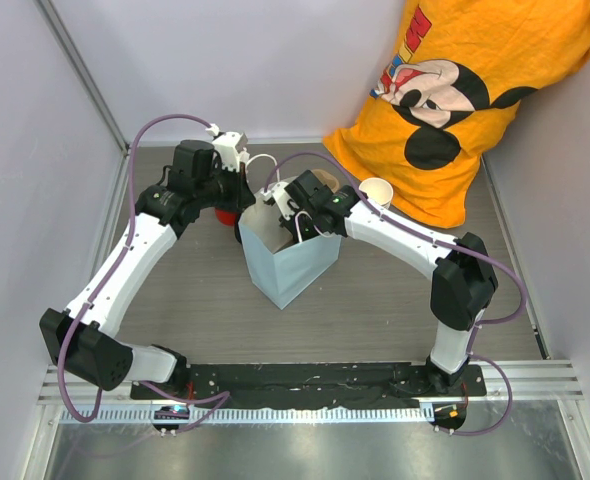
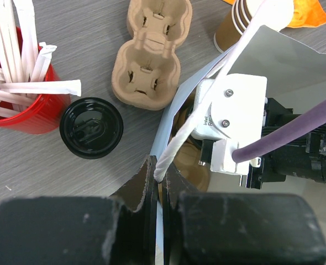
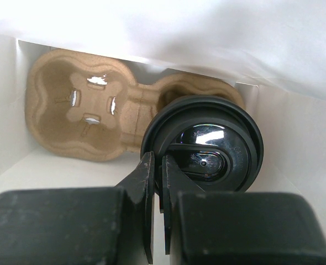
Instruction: Pack the takeout coffee
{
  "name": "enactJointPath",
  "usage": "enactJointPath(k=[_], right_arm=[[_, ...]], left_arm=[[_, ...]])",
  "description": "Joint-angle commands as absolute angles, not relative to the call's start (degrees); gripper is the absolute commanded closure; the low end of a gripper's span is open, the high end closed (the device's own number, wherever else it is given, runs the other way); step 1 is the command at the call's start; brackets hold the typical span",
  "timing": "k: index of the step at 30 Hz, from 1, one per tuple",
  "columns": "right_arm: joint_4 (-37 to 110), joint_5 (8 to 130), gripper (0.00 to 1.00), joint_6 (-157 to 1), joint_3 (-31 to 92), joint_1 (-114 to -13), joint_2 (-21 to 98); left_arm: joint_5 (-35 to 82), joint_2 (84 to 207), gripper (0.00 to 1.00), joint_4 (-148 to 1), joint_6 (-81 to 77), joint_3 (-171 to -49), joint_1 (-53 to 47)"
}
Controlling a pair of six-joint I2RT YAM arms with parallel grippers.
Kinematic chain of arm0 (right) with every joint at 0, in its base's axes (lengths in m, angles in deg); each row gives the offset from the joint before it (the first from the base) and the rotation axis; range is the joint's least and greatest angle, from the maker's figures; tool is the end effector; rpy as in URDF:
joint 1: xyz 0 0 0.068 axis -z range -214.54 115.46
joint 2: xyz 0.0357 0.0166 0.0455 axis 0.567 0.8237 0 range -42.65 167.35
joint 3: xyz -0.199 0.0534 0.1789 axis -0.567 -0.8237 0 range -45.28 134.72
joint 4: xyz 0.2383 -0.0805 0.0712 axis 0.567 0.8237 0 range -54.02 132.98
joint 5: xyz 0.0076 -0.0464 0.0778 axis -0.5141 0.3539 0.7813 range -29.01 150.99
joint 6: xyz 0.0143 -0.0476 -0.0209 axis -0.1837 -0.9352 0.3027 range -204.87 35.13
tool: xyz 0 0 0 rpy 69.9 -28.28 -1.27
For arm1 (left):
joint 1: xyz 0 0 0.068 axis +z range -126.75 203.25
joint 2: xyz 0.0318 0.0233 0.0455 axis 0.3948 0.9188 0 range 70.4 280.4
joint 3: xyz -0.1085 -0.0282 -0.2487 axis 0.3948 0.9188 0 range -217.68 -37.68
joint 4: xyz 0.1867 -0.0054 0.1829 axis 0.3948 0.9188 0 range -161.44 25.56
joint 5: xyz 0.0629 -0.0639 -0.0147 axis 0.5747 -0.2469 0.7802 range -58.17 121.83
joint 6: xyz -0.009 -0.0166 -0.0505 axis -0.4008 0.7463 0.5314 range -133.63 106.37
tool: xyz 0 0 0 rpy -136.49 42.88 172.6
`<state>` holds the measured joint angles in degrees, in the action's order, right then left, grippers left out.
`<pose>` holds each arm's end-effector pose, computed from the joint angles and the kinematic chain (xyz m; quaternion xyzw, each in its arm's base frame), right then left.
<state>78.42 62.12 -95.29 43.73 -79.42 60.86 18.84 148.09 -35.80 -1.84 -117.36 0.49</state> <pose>0.2784 0.2782 0.2752 -0.4473 0.8479 0.0933 0.2690 0.2707 -0.1222 0.3797 0.1369 0.8667 -0.2346 0.4183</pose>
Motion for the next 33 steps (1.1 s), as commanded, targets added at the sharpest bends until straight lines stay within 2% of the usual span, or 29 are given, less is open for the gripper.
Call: enactJointPath(k=[1, 33], right_arm=[[78.08, 58.0, 0.99, -96.12, 43.05, -78.4, 61.15], [79.93, 57.83, 0.99, -98.14, 45.25, -78.4, 64.05]], left_arm=[[19.35, 146.6, 0.99, -35.32, -2.29, -117.57, 0.49], [18.38, 146.25, 0.99, -35.14, -2.29, -117.57, 0.49]])
